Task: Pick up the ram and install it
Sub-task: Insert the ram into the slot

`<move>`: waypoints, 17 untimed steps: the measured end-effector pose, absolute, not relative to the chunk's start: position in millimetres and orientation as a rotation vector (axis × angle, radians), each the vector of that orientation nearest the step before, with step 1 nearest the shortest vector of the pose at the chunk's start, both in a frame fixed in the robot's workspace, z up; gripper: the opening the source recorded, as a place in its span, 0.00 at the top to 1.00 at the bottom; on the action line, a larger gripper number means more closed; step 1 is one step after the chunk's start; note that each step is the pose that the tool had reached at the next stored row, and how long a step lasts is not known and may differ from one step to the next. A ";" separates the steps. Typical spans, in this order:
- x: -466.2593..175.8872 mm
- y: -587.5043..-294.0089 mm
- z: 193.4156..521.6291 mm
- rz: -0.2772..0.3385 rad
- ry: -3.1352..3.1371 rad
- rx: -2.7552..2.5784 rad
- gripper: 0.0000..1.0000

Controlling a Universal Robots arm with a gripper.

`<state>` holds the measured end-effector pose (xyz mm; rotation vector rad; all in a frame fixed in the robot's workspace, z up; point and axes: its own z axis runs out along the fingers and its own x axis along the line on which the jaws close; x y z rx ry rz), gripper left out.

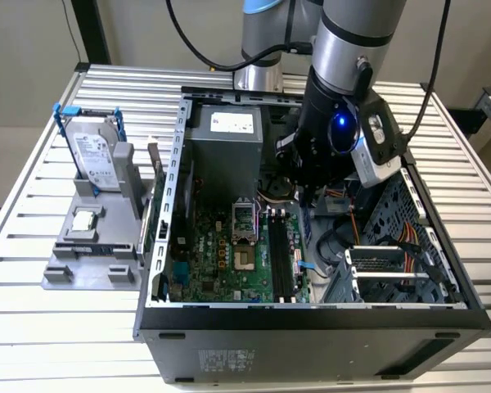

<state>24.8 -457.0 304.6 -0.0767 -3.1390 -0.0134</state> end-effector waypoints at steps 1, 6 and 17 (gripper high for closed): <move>24.8 -457.7 304.2 -0.013 -3.139 -0.077 1.00; 24.8 -460.7 300.2 -0.013 -3.139 -0.077 1.00; 24.8 -462.9 282.5 -0.013 -3.139 -0.047 1.00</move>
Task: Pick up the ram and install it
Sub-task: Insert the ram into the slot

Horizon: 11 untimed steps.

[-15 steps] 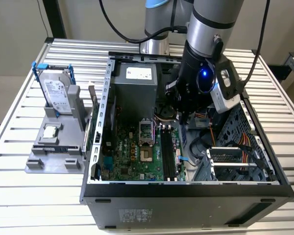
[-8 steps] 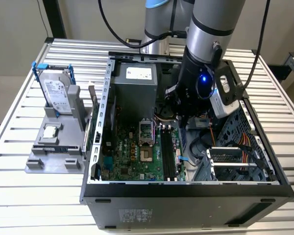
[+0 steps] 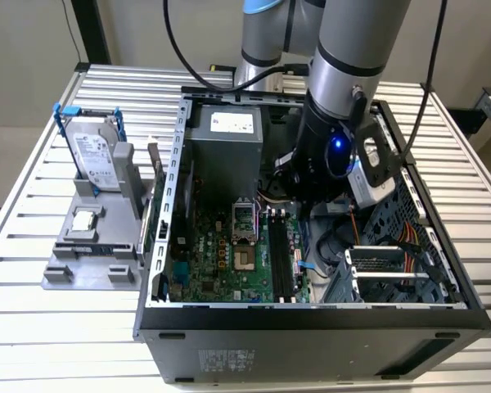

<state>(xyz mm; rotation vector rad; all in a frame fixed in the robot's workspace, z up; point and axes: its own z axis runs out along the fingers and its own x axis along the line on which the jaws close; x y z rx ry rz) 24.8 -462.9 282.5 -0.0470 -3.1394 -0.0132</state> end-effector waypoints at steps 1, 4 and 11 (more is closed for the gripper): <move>24.8 -462.9 280.6 -0.013 -3.139 -0.047 1.00; 24.8 -463.2 276.0 -0.013 -3.139 -0.047 1.00; 24.8 -465.9 267.5 -0.013 -3.138 -0.047 1.00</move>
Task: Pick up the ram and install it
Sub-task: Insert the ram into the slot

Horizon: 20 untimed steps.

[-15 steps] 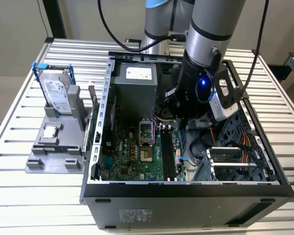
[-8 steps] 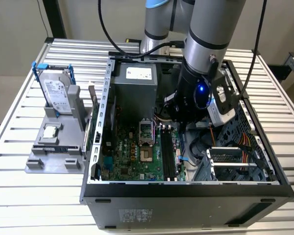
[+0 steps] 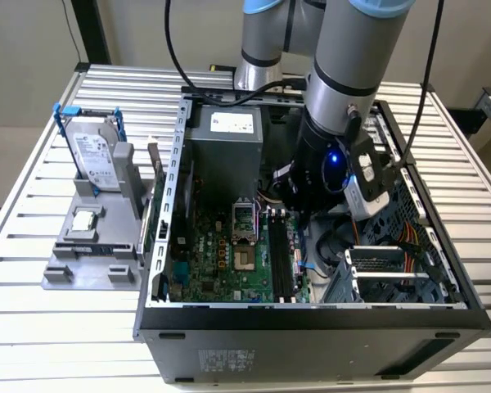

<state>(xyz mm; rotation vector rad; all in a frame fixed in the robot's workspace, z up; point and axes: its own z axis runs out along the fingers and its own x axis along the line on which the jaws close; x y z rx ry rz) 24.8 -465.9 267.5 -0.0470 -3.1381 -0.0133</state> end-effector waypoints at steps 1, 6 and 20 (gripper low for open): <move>24.8 -466.4 266.5 -0.013 -3.138 -0.047 1.00; 24.7 -469.4 261.9 -0.013 -3.138 -0.047 1.00; 22.8 -471.7 253.8 -0.013 -3.133 -0.047 1.00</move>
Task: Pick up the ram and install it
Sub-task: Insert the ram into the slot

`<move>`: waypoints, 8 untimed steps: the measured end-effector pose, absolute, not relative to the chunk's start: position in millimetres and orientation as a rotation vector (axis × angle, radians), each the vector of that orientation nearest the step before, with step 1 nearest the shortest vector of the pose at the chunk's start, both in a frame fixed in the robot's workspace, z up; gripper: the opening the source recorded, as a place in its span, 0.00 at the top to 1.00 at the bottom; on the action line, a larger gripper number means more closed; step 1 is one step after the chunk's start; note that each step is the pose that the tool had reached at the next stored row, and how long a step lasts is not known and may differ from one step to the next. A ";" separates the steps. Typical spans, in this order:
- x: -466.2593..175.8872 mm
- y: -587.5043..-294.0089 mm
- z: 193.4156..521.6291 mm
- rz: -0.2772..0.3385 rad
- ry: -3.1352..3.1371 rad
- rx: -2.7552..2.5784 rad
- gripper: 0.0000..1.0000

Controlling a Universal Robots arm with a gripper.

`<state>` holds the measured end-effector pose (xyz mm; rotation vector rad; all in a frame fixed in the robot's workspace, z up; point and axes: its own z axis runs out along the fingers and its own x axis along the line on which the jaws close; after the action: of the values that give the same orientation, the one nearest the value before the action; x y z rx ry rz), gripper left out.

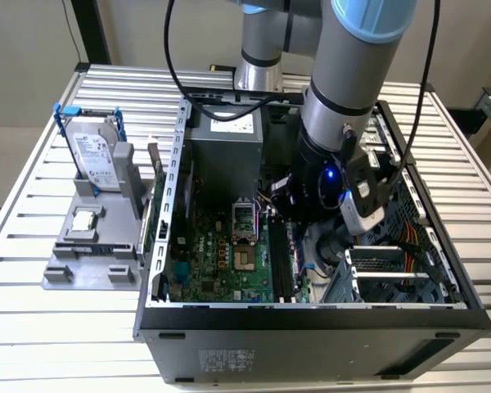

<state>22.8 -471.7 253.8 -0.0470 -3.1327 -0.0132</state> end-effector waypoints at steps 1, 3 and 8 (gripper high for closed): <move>22.8 -471.8 252.9 -0.013 -3.132 -0.047 1.00; 22.8 -472.1 251.5 -0.013 -3.131 -0.047 1.00; 22.3 -473.1 247.8 -0.013 -3.130 -0.047 1.00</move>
<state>22.3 -473.1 247.8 -0.0467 -3.1296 -0.0132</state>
